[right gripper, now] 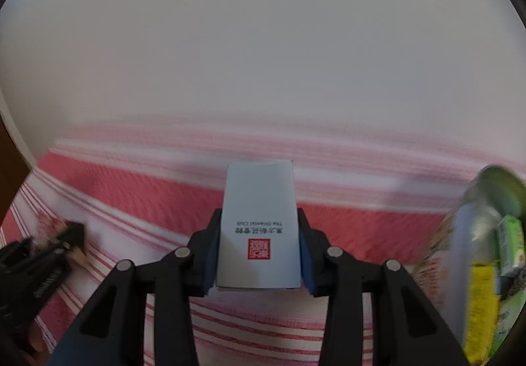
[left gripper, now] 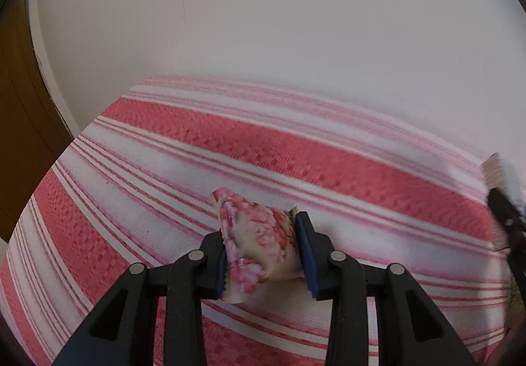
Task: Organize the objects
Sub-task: 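Grasp the pink floral packet with the left tool while the right tool grasps the white box, then carry the floral packet and white box over the metal tin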
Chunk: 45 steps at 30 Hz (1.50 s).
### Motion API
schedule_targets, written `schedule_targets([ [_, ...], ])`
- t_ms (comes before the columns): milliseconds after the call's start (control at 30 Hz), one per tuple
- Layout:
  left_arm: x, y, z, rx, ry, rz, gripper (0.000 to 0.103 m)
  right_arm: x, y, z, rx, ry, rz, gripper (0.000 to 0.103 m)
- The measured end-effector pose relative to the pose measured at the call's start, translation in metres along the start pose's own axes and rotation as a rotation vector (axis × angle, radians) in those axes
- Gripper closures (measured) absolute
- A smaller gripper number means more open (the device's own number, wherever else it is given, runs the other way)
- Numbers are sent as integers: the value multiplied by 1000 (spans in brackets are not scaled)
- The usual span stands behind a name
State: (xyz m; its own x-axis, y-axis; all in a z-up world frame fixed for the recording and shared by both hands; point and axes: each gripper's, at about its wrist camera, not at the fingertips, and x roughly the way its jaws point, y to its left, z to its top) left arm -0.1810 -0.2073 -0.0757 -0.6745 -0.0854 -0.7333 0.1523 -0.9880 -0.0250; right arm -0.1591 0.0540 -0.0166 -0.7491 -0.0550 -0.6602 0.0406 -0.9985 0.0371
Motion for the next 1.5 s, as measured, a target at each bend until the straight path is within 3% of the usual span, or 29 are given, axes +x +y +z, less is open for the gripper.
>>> schedule_targets([
  [133, -19, -11, -1, 14, -99, -12, 71, -41, -2, -11, -10, -213, -65, 62],
  [333, -42, -34, -8, 87, -186, -39, 78, -79, -13, -32, -42, -374, -156, 62],
  [467, -41, -5, 6, 30, -141, -201, 78, -96, -29, -45, -9, -390, -175, 62],
  [667, -32, 30, 15, 3, -137, -176, 78, -105, -54, -54, 30, -357, -152, 62],
  [800, -12, 29, 13, 11, -38, -207, 50, -102, -61, -53, 26, -343, -139, 62],
  [900, -7, 28, 13, -13, -3, -263, 48, -97, -49, -46, 23, -335, -128, 62],
  [1000, -1, 30, 14, -26, -1, -272, 40, -85, -35, -51, 22, -333, -125, 62],
  [1133, 4, 22, 17, -35, -1, -330, 39, -77, -41, -48, 23, -319, -116, 62],
  [1200, 9, 17, 20, -30, -1, -317, 39, -77, -46, -47, 24, -320, -114, 62],
  [1300, 27, 11, 21, -5, 55, -226, 34, -65, -40, -56, 28, -317, -117, 62],
  [1500, 33, -3, 25, 94, 69, -143, 30, -53, -50, -58, 31, -298, -112, 62],
])
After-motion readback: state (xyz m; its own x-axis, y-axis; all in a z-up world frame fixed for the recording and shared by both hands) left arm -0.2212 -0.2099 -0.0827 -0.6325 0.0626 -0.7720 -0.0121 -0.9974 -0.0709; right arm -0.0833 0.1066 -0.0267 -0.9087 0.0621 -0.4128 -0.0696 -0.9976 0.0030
